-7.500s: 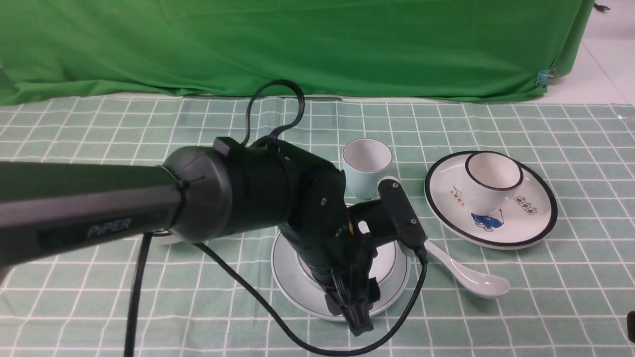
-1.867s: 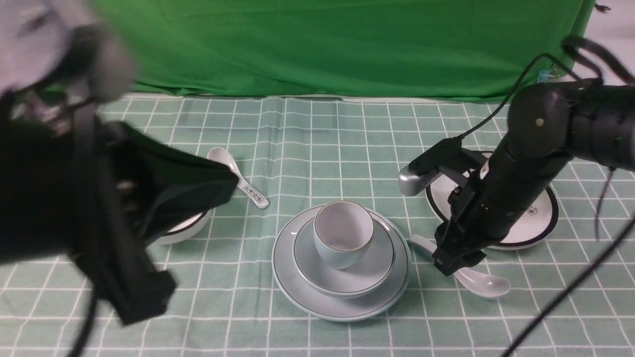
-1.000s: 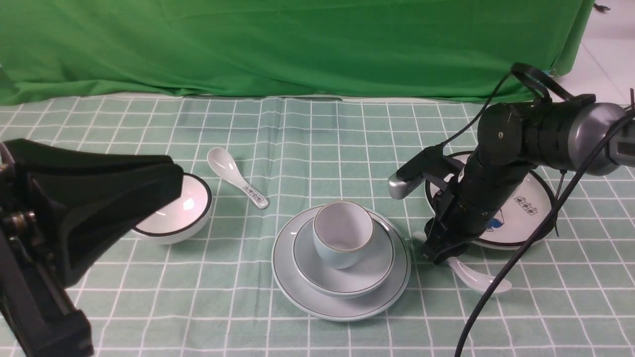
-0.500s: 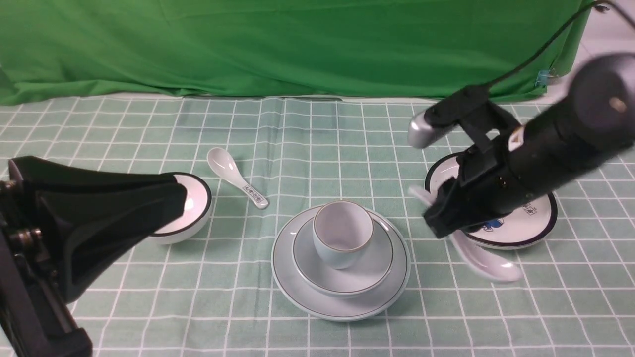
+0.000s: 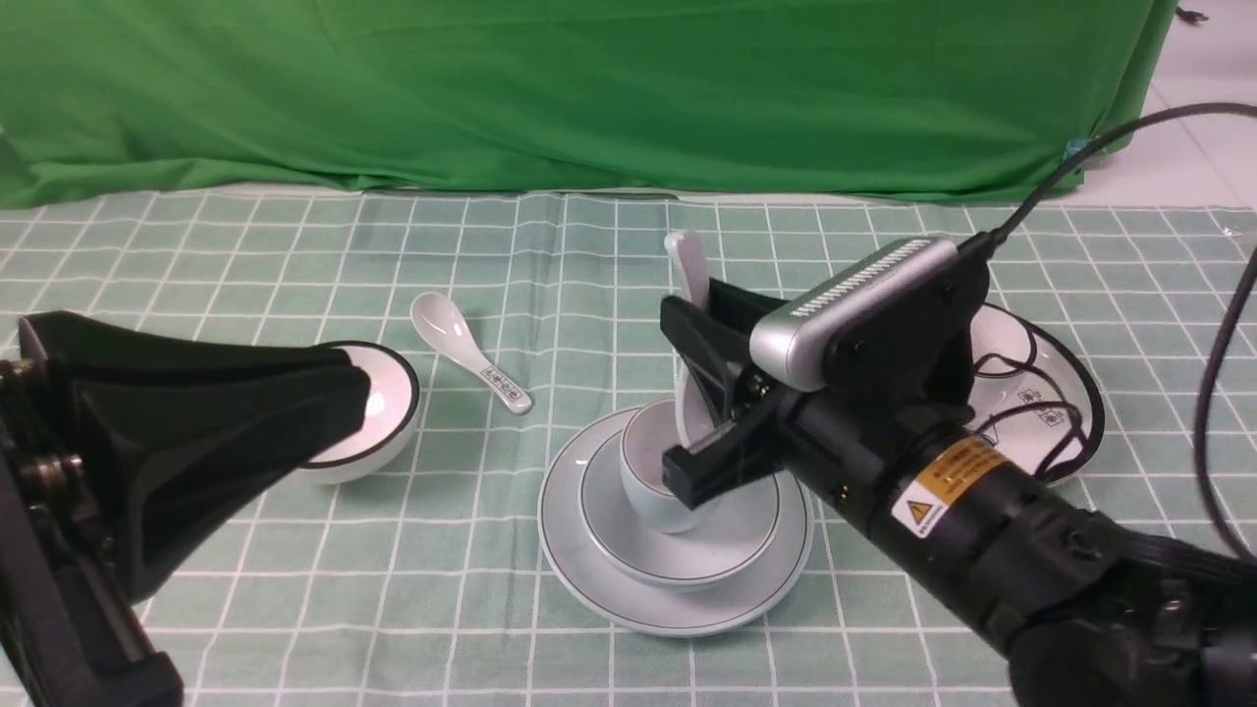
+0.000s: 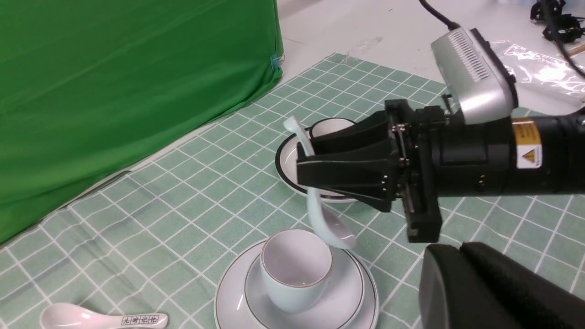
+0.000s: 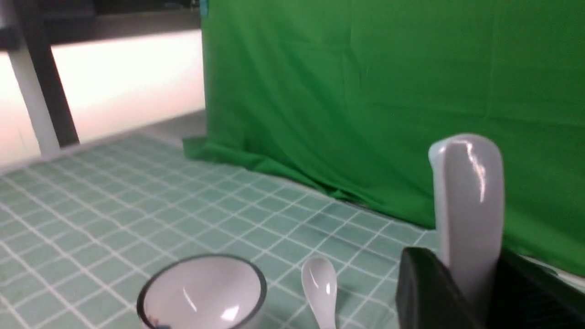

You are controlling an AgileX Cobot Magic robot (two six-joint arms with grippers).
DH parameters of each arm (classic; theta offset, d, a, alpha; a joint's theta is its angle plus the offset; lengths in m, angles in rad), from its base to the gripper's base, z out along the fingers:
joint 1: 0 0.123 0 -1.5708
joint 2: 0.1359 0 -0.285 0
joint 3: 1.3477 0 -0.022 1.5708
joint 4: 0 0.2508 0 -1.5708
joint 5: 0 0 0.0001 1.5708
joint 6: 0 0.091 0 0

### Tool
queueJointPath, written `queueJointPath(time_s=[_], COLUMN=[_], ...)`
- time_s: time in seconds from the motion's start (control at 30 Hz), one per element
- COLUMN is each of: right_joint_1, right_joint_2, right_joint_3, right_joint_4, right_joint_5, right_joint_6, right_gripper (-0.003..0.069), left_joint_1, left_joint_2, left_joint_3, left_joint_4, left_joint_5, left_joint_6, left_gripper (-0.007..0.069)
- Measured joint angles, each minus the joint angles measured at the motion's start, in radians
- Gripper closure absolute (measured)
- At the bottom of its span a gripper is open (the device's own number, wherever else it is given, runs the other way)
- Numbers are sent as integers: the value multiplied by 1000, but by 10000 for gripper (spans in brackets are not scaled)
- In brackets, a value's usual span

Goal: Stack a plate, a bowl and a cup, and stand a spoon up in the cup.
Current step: Use the right arm to put the blue soup spoon into the blue teacup in the middle

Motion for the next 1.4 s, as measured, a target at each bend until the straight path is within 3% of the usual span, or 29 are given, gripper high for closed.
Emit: queueJointPath(time_s=[0.13,0.5,0.83,1.07,1.27,1.4], right_joint_1=[-30,-130,-131,-131,-131,-131], right_joint_2=[90,203,293,320,279,147], right_joint_3=[-1,-43,-45,-45,-43,-23], right_joint_4=[-54,-195,-219,-220,-229,-317], right_joint_5=[-98,-143,-149,-149,-148,-105], right_joint_6=[104,281,294,294,294,325], right_gripper=[493,493,491,376,351,354], left_joint_1=[0,0,0,0,0,0], left_joint_2=[0,0,0,0,0,-14], left_joint_3=[0,0,0,0,0,7], left_joint_4=[0,0,0,0,22,35], left_joint_5=[4,7,11,11,11,7], left_joint_6=[1,2,2,2,2,3], left_gripper=[615,615,615,615,615,615])
